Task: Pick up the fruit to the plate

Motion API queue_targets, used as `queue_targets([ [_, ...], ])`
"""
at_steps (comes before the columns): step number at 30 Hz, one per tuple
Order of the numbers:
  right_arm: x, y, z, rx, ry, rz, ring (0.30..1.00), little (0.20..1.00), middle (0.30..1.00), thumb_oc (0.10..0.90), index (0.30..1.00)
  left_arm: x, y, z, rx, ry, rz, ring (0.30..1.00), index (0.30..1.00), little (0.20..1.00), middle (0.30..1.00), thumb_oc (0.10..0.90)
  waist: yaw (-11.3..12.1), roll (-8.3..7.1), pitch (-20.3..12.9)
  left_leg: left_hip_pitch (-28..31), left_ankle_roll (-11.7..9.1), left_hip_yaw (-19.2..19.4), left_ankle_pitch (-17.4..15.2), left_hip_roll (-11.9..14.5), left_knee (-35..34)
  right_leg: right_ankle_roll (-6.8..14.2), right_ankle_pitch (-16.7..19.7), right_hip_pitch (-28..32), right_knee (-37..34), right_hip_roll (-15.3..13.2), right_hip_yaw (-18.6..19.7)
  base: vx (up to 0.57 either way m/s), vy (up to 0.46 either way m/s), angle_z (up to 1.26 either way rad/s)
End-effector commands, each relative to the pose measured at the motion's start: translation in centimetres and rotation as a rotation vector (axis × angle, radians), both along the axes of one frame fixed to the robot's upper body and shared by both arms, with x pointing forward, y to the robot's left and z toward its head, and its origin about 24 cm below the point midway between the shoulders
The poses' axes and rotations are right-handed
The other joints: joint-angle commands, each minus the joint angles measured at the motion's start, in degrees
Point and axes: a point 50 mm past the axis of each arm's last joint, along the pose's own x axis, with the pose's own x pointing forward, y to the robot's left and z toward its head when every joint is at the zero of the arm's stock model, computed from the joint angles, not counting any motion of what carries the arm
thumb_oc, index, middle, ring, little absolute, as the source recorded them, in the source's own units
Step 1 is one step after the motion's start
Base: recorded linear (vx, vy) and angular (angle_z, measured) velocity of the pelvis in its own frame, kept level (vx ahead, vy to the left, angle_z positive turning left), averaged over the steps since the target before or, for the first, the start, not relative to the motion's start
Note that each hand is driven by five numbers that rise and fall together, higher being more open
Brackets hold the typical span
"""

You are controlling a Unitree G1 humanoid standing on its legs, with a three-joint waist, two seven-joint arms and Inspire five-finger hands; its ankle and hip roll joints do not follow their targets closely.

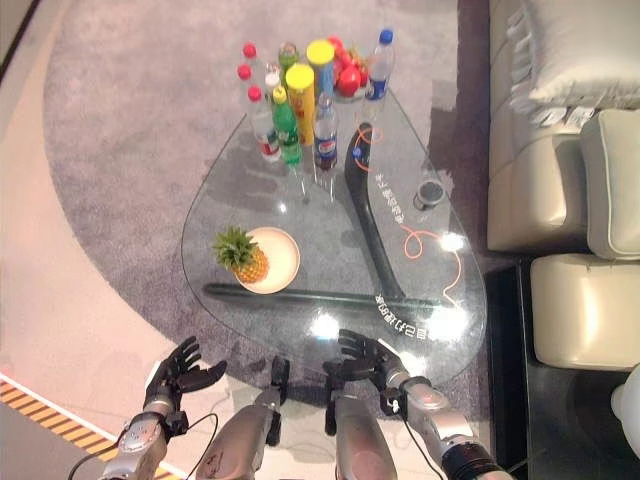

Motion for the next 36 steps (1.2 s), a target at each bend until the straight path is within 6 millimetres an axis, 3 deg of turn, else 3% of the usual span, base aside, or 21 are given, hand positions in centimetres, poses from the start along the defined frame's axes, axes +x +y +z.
queue_targets([
  [1,-1.2,1.3,-1.0,0.056,0.008,-0.011,0.900,0.900,0.900,0.800,0.900,-2.0,1.6,-0.8,0.050,0.080,0.004,0.900,0.900,0.900,0.900,0.800,0.52,-4.51,-6.46,2.29,-0.33,-0.94,-3.48,-3.12,0.77,3.49,3.20,5.85,-7.08,-1.80,1.17,0.11,0.004,0.09],
  [11,-6.4,-1.4,-5.6,-0.068,0.275,-0.250,0.900,0.900,0.900,0.800,0.900,-6.2,0.9,-3.7,-0.047,0.315,0.067,0.900,0.900,0.900,0.900,0.800,1.06,-3.91,-11.96,6.86,0.11,-0.51,-4.79,-2.62,-0.43,3.96,3.12,10.87,-9.44,-2.20,0.43,0.08,0.002,0.04],
  [19,-10.1,-3.0,-7.3,-0.157,0.425,-0.449,0.900,0.900,0.900,0.800,0.900,-7.4,0.0,-4.6,-0.152,0.375,0.127,0.900,0.900,0.900,0.900,0.800,0.75,-3.46,-13.66,8.92,0.57,0.28,-5.56,-2.48,-1.62,4.43,3.82,12.54,-11.18,-2.45,1.02,0.02,0.000,0.01],
  [28,-12.8,-2.7,-8.2,-0.154,0.569,-0.488,0.900,0.900,0.900,0.800,0.900,-8.6,-0.7,-5.2,-0.179,0.453,0.119,0.900,0.900,0.900,0.900,0.800,0.69,-3.21,-15.29,10.57,0.66,1.13,-5.80,-2.20,-3.13,4.86,4.55,13.59,-12.65,-2.65,1.03,0.03,-0.003,-0.05],
  [36,-12.9,-2.6,-8.3,-0.160,0.576,-0.476,0.900,0.900,0.900,0.800,0.900,-8.5,-0.7,-5.1,-0.192,0.432,0.134,0.900,0.900,0.900,0.900,0.800,0.90,-3.26,-15.92,11.01,0.78,1.45,-5.97,-1.98,-3.34,4.84,4.42,13.89,-12.73,-2.76,0.73,0.00,-0.001,-0.01],
])
